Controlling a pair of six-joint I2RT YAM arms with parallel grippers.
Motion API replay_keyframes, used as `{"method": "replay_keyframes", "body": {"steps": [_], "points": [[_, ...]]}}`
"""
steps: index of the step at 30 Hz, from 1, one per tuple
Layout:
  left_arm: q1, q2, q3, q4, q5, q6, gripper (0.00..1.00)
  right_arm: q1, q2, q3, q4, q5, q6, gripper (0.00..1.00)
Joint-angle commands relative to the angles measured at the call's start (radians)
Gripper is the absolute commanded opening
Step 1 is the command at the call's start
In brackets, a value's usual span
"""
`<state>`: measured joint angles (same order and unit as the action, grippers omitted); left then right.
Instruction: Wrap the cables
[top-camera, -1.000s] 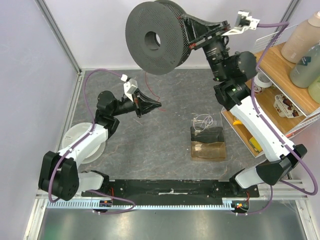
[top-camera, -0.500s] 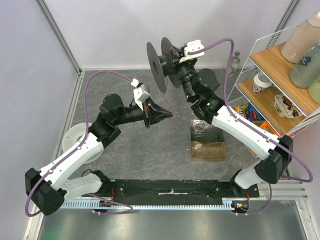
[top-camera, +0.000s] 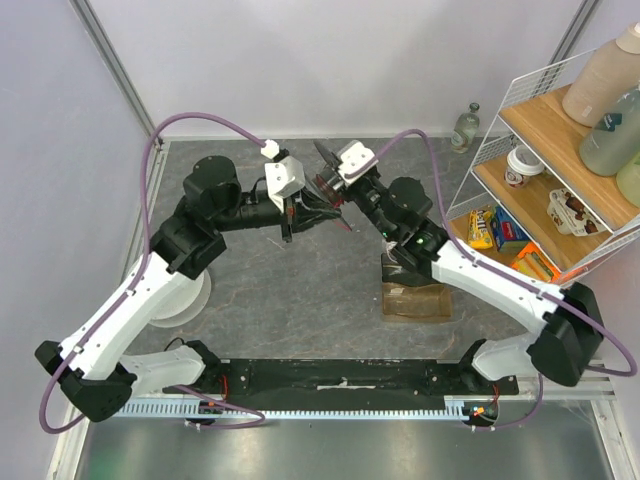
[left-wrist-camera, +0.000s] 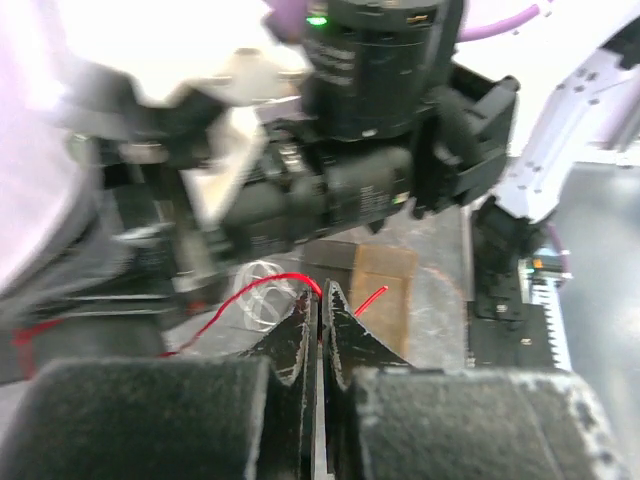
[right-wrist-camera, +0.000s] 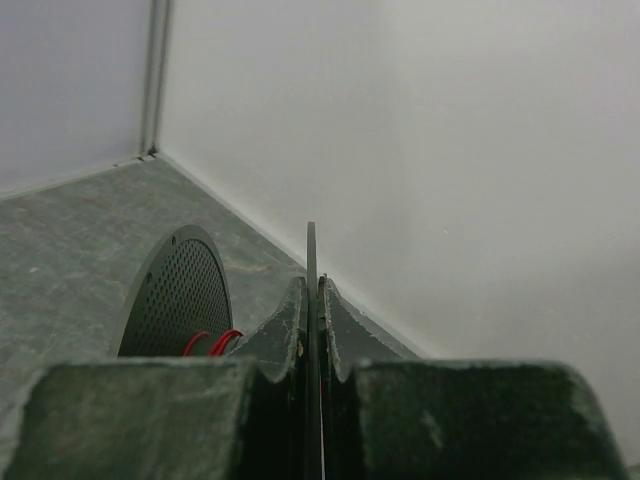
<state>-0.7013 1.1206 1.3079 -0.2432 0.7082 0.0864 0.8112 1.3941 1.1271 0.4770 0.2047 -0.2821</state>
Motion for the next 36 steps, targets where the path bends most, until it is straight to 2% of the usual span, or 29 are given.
{"method": "replay_keyframes", "body": {"steps": [1,7,11,14,18,23,27,32,36], "points": [[0.042,0.015,0.117,-0.177,-0.067,0.248,0.02,-0.026,-0.145,-0.027,0.072,-0.168,-0.025,0.00],[0.150,0.025,0.192,-0.237,-0.136,0.406,0.02,-0.125,-0.222,-0.038,-0.034,-0.422,0.078,0.00],[0.227,0.048,0.244,-0.231,-0.148,0.443,0.02,-0.185,-0.250,-0.038,-0.075,-0.623,0.122,0.00],[0.246,0.054,0.260,-0.231,-0.139,0.501,0.02,-0.204,-0.256,-0.021,-0.110,-0.753,0.147,0.00],[0.276,0.065,0.252,-0.277,-0.098,0.594,0.02,-0.233,-0.260,-0.004,-0.094,-0.818,0.245,0.00],[0.416,0.100,0.257,-0.360,0.091,0.616,0.02,-0.293,-0.261,0.029,-0.015,-0.852,0.435,0.00],[0.445,0.122,0.254,-0.422,0.186,0.658,0.02,-0.319,-0.254,0.068,0.044,-0.877,0.601,0.00],[0.451,0.134,0.223,-0.415,0.301,0.607,0.02,-0.348,-0.219,0.115,0.119,-0.840,0.829,0.00],[0.503,0.169,0.228,-0.384,0.437,0.520,0.02,-0.383,-0.176,0.154,0.181,-0.803,1.029,0.00]]}}
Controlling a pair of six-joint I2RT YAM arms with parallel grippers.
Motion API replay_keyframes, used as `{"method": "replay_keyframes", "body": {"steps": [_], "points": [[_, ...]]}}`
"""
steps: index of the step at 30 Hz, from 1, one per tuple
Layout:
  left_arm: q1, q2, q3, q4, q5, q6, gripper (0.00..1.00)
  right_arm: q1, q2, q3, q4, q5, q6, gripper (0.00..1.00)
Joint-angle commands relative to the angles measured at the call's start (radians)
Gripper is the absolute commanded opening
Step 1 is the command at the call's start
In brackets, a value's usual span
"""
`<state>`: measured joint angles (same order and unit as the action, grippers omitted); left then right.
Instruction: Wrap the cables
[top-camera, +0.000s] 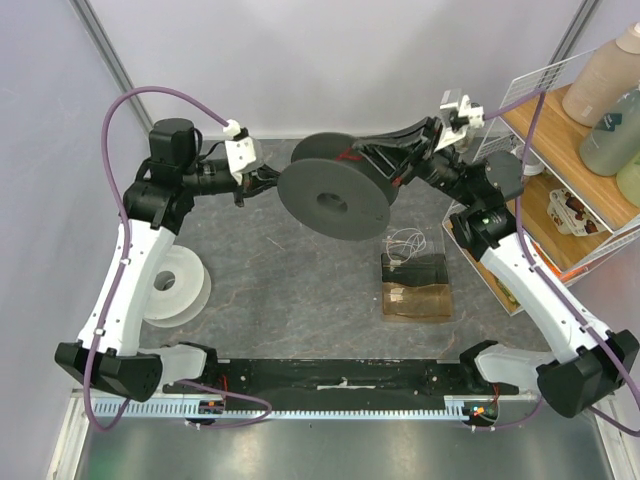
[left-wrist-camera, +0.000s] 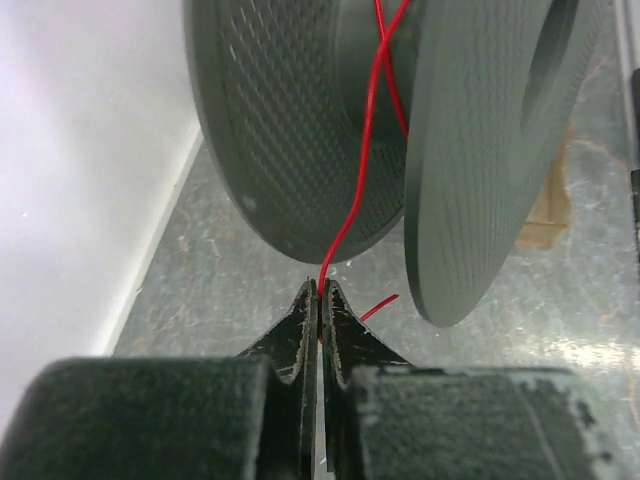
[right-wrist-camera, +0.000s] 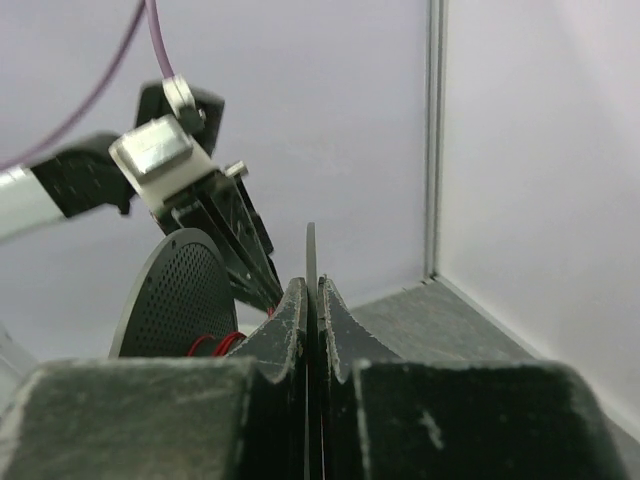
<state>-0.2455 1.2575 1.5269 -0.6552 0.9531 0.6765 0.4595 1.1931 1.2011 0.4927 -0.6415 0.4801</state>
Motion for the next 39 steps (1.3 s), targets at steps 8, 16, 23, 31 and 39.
{"method": "replay_keyframes", "body": {"steps": [8,16,23,31,39], "points": [[0.094,0.023,-0.098,0.243,0.440,-0.317,0.02,-0.073,0.089,0.094,0.193,0.126,0.482,0.00],[0.094,-0.029,-0.382,0.868,0.421,-0.897,0.02,-0.071,0.134,0.020,0.165,0.243,0.512,0.00],[0.118,-0.029,-0.566,1.192,0.334,-1.265,0.02,-0.061,0.195,-0.064,0.119,0.351,0.515,0.00],[0.129,-0.033,-0.727,1.382,0.248,-1.474,0.02,-0.016,0.313,-0.089,0.159,0.407,0.534,0.00],[0.169,-0.006,-0.852,1.355,0.164,-1.477,0.02,0.018,0.506,-0.094,0.259,0.373,0.516,0.00]]}}
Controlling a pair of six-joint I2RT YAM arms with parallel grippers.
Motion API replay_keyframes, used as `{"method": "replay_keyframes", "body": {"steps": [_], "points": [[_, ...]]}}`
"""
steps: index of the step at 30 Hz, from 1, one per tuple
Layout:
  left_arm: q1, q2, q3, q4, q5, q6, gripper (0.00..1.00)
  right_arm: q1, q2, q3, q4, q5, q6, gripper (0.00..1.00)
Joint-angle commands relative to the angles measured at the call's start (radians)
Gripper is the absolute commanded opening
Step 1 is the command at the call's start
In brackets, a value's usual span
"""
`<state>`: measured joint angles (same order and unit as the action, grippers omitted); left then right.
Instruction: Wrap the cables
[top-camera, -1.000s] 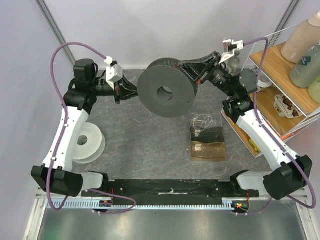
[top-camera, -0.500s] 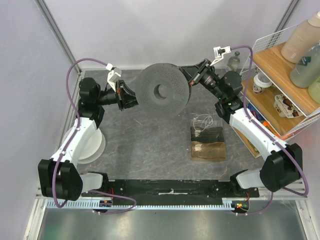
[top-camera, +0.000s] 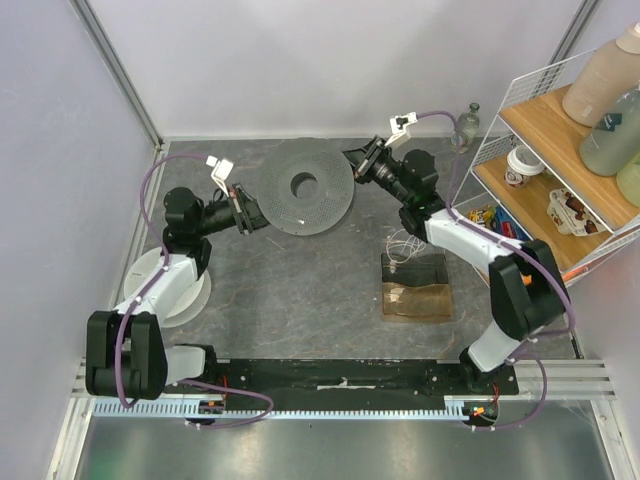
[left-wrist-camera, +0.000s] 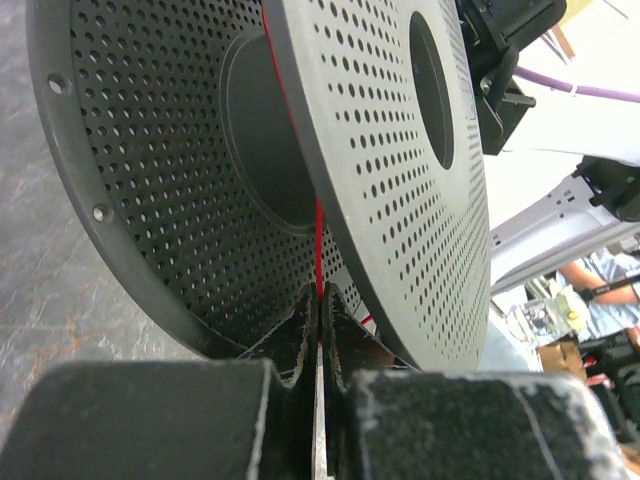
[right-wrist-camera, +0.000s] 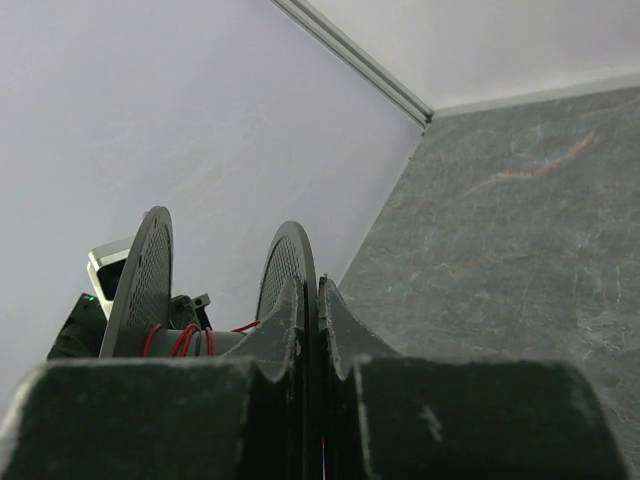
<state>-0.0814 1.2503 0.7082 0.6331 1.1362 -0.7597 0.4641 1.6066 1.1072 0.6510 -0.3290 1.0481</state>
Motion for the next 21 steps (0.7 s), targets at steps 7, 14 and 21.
{"method": "replay_keyframes", "body": {"steps": [7,14,21], "points": [[0.029,0.138,-0.067,0.007,-0.070,0.108,0.02,0.022,0.277,0.049,0.130,0.056,-0.074,0.00],[0.069,0.299,-0.076,0.039,-0.090,0.148,0.02,0.022,0.476,0.147,0.150,0.013,-0.074,0.00],[0.080,0.449,-0.035,0.099,-0.084,0.112,0.01,0.028,0.628,0.219,0.122,0.004,-0.063,0.00]]}}
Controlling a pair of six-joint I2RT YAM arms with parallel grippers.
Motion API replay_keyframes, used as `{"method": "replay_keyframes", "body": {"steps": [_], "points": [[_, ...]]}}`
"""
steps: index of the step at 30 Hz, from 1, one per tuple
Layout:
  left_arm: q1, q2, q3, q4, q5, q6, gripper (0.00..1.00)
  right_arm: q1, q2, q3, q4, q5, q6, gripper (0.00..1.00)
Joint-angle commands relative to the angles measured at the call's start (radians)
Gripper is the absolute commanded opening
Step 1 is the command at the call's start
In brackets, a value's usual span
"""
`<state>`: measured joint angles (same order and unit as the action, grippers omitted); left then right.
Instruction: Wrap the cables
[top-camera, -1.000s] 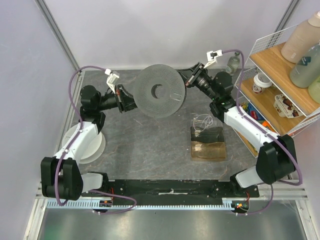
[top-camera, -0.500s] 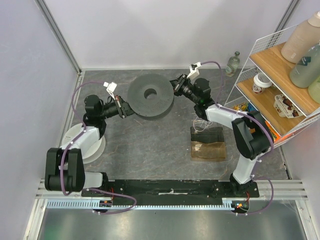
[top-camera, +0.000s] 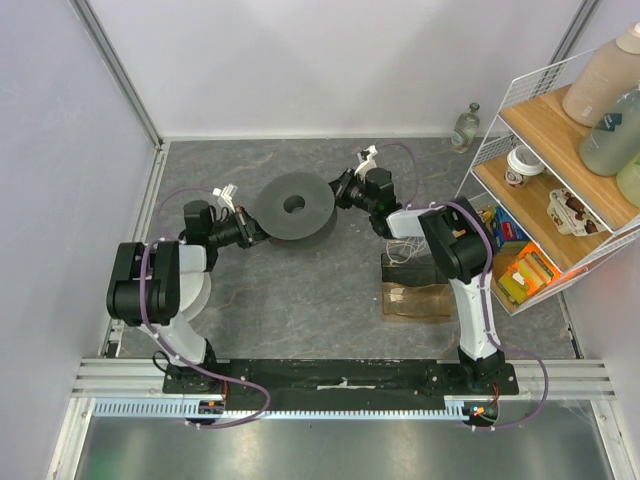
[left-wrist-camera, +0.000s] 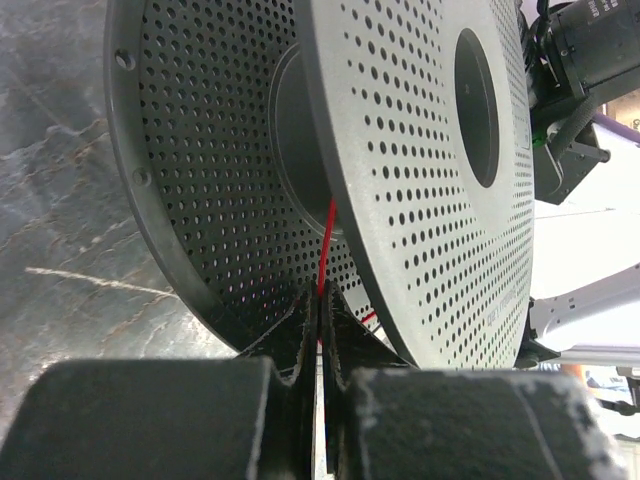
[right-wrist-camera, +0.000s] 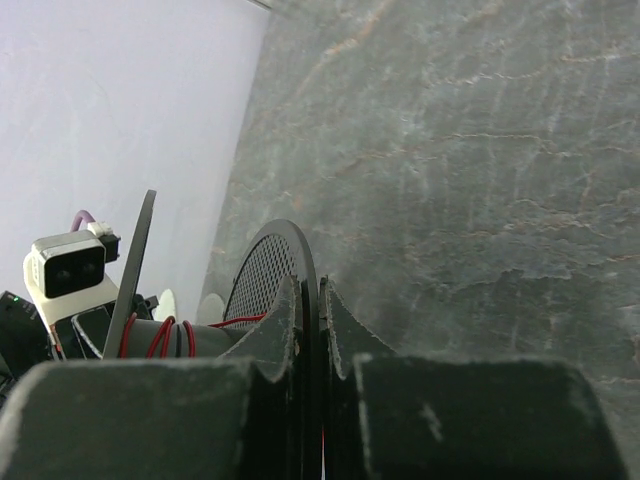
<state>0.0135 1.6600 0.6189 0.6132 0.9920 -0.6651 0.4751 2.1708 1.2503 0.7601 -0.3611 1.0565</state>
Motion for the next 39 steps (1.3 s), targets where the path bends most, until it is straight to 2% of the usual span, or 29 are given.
{"method": "replay_keyframes", "body": {"steps": [1,5,9,14,19,22,23,31,36,39], "points": [[0.014,0.052,0.059,0.123,0.057,0.019,0.02,0.017,0.082,0.093,0.004,0.033,-0.070,0.00],[0.016,0.109,0.091,0.099,0.054,0.053,0.02,0.017,0.122,0.123,-0.024,0.025,-0.064,0.00],[0.020,0.155,0.126,0.047,0.053,0.097,0.02,0.017,0.144,0.147,-0.096,0.050,-0.098,0.07],[0.036,0.187,0.148,0.019,0.053,0.116,0.02,0.019,0.142,0.207,-0.353,0.157,-0.188,0.09],[0.039,0.221,0.157,0.028,0.045,0.117,0.02,0.022,0.138,0.218,-0.447,0.182,-0.213,0.24],[0.039,0.254,0.169,0.046,0.037,0.066,0.02,0.020,0.142,0.222,-0.459,0.185,-0.214,0.28],[0.039,0.264,0.180,0.043,0.040,0.053,0.02,0.019,0.144,0.227,-0.472,0.188,-0.225,0.32],[0.046,0.274,0.186,-0.041,0.013,0.068,0.02,0.016,0.104,0.236,-0.536,0.214,-0.211,0.45],[0.046,0.276,0.182,-0.073,-0.009,0.068,0.02,0.017,0.077,0.256,-0.640,0.252,-0.211,0.52],[0.045,0.280,0.183,-0.079,-0.010,0.068,0.02,0.017,0.063,0.261,-0.651,0.267,-0.217,0.60]]}}
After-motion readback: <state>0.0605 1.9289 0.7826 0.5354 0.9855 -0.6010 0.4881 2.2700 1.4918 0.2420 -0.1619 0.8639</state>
